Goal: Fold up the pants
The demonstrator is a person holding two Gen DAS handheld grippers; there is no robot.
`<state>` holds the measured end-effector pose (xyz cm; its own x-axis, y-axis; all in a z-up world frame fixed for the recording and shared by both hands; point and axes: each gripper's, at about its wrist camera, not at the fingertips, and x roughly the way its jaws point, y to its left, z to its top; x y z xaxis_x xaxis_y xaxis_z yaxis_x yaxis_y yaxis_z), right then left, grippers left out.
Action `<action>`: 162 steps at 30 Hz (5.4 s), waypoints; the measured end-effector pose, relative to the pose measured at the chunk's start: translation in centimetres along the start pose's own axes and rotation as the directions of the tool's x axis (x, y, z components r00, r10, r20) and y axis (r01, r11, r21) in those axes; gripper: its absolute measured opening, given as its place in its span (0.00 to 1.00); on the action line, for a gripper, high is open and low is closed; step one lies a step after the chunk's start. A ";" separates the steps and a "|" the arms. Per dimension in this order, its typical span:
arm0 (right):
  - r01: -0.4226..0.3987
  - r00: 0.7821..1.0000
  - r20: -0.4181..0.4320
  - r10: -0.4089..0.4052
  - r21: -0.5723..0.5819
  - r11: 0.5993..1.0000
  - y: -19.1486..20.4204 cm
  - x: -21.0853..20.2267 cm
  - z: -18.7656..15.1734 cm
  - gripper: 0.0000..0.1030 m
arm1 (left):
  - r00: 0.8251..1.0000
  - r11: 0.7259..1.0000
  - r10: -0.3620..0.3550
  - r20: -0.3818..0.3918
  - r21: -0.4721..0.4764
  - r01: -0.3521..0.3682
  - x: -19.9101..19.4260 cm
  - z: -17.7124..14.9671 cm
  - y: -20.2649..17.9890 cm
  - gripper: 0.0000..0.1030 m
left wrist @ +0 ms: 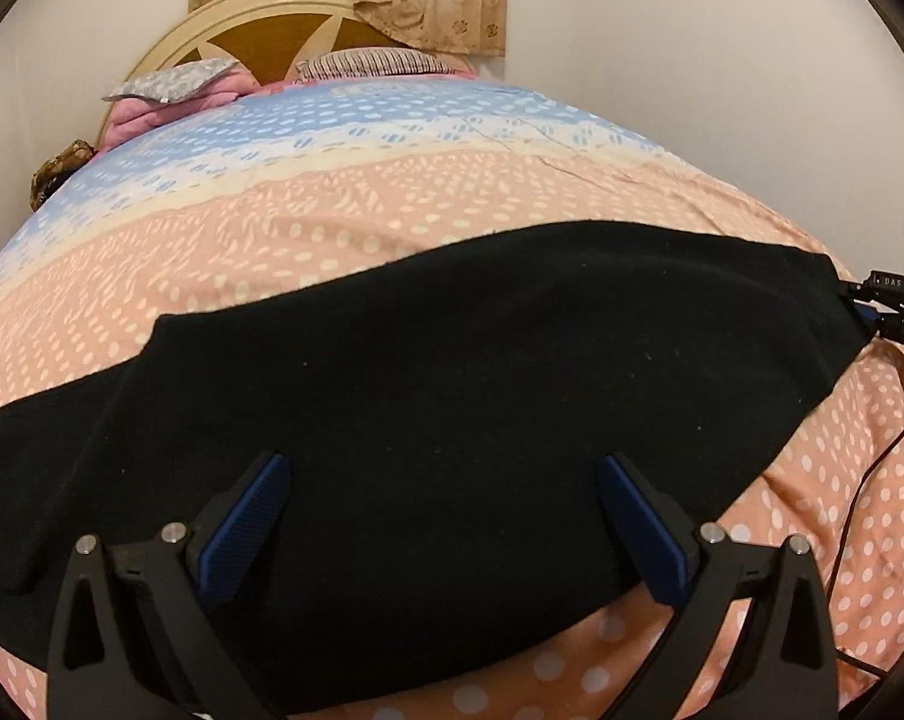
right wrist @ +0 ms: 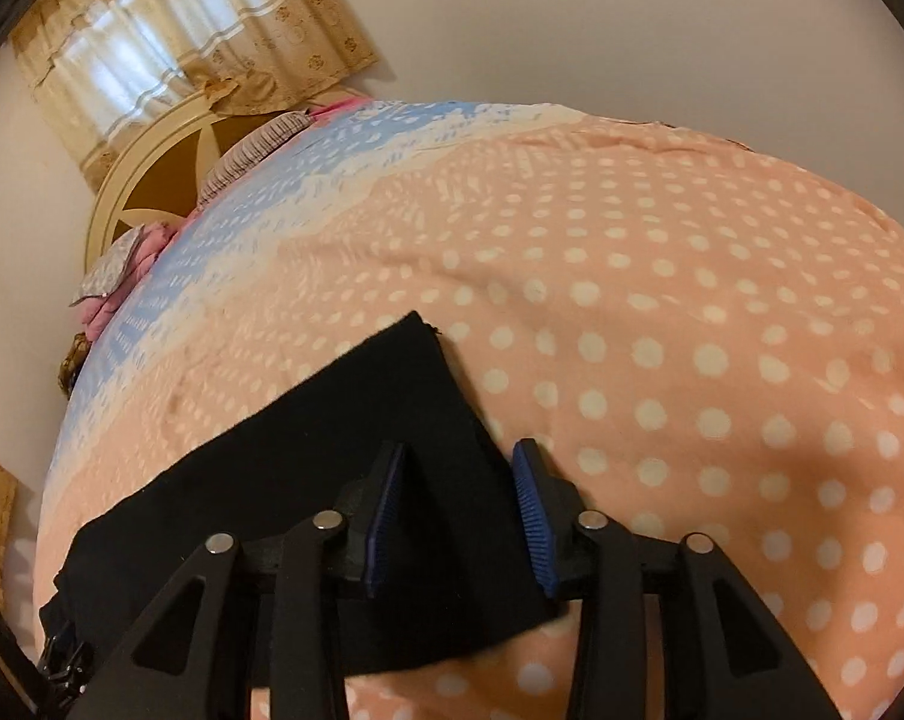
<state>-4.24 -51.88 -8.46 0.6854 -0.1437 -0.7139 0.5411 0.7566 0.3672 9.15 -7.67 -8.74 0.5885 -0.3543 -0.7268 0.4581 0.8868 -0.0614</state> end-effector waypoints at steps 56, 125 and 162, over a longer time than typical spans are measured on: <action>-0.149 0.986 -0.010 0.164 -0.478 0.866 21.0 -5.1 -4.4 0.15 | 0.996 0.992 -0.012 0.085 -0.122 0.022 -3.0 0.4 3.4 1.00; -0.232 0.969 0.020 0.246 -0.272 0.934 19.8 4.2 -5.4 0.09 | 1.000 0.998 0.025 -0.003 -0.064 -0.025 2.0 2.7 -3.5 1.00; -0.256 0.962 -0.040 0.269 -0.469 0.846 23.8 2.9 -12.5 0.60 | 0.957 0.942 0.282 -0.062 -0.172 -0.289 -0.5 0.7 5.8 1.00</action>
<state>4.52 -26.27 -9.24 0.7858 0.0907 -0.6118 0.0538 0.9754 0.2136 12.00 -2.60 -8.26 0.6509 -0.0705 -0.7559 0.1472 0.9885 0.0345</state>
